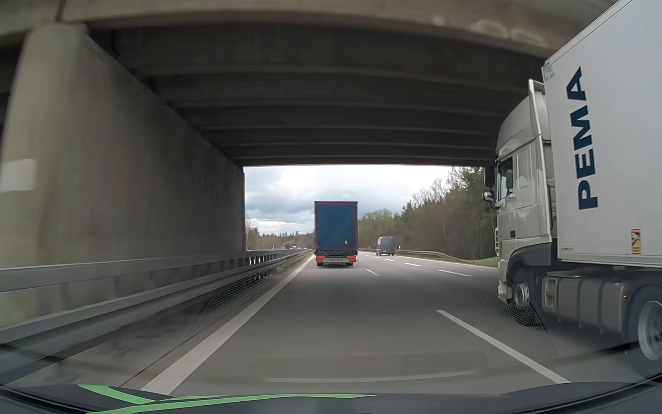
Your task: Follow the waypoints while adhering to traffic rules and regulations
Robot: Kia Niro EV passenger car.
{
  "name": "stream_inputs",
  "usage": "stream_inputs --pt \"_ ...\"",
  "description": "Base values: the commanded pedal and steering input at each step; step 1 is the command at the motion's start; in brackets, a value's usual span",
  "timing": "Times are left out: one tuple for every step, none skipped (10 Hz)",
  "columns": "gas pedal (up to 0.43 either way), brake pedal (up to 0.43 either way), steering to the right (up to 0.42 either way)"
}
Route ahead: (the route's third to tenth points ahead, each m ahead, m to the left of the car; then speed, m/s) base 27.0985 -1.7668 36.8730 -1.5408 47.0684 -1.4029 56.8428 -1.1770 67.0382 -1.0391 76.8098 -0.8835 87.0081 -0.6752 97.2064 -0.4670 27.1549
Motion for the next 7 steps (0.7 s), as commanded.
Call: stream_inputs --pt "0.098 0.000 -0.003" --pt "0.110 0.000 -0.003" --pt "0.110 0.000 -0.003" --pt "0.110 0.000 -0.003" --pt "0.110 0.000 -0.003" --pt "0.110 0.000 -0.003" --pt "0.110 0.000 -0.003"
